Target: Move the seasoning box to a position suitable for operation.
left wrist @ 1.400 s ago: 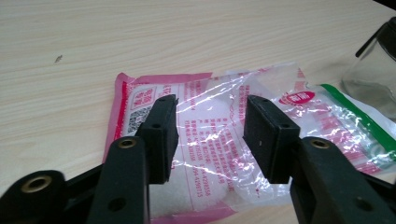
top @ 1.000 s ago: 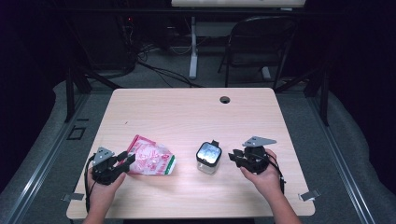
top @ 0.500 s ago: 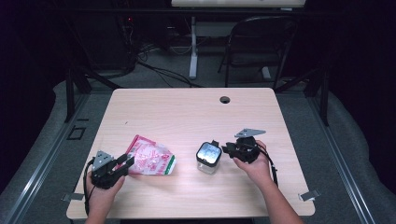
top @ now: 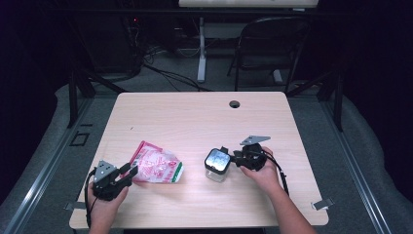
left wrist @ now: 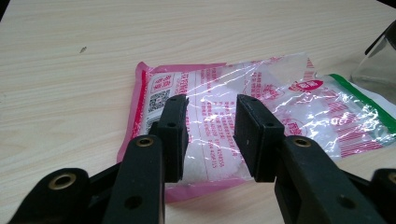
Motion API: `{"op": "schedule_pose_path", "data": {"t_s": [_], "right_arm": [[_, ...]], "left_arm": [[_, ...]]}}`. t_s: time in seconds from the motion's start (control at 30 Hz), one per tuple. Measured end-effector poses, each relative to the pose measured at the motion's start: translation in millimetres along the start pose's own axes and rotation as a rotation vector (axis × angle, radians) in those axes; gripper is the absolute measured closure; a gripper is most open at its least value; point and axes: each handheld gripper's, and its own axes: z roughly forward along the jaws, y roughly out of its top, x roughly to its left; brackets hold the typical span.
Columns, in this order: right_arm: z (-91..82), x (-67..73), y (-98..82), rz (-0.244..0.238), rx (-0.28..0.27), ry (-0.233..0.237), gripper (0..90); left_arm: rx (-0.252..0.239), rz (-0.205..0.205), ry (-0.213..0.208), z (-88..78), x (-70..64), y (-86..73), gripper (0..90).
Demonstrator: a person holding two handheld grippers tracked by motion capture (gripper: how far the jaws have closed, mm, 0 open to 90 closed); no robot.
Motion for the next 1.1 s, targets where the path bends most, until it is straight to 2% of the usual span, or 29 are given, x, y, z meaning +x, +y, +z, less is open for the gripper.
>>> {"op": "schedule_pose_path", "data": {"t_s": [0.07,0.1,0.17,0.23,0.33,0.47,0.57,0.6,0.67,0.8,0.97,1.1], "right_arm": [[-2.5,0.1,-3.5,0.007,0.015,0.035,66.1],[-2.5,0.1,-3.5,0.007,0.015,0.035,66.1],[-1.8,2.4,-5.2,-0.028,0.021,0.025,65.4],[1.3,2.4,-4.0,-0.039,0.012,0.008,65.6],[7.5,-0.5,-3.5,-0.042,0.002,0.015,64.9],[11.9,0.5,-4.8,-0.055,0.032,0.016,66.6],[10.3,2.4,-5.7,-0.056,0.039,0.044,64.9],[8.5,7.5,-7.6,-0.052,0.04,0.081,64.1],[7.8,12.7,-9.1,-0.063,0.053,0.084,63.8],[9.3,20.6,-9.1,-0.08,0.053,0.052,64.0],[15.2,21.1,-8.1,-0.059,0.019,0.016,63.6],[23.2,21.1,-6.3,-0.078,0.02,0.013,64.3]], "left_arm": [[-0.007,-0.004,-0.002,-0.3,1.4,-0.5,64.0],[-0.007,-0.004,-0.002,-0.3,1.4,-0.5,64.0],[-0.001,-0.012,0.003,-0.7,3.1,-0.8,64.0],[-0.007,-0.016,0.003,-0.8,3.1,-1.3,64.0],[-0.007,-0.013,0.005,-1.2,3.2,-1.8,64.0],[-0.006,-0.019,0.009,-1.2,4.5,-2.7,64.0],[-0.004,-0.019,0.009,-1.7,5.4,-3.1,64.0],[-0.007,-0.024,0.012,-2.3,6.1,-3.3,64.0],[-0.008,-0.027,0.013,-2.5,6.2,-3.3,64.0],[-0.006,-0.018,0.008,-2.1,5.1,-3.2,64.0],[0.001,-0.013,0.008,-1.4,4.0,-3.3,64.0],[-0.005,-0.015,0.009,-1.2,4.6,-4.1,64.1]]}}
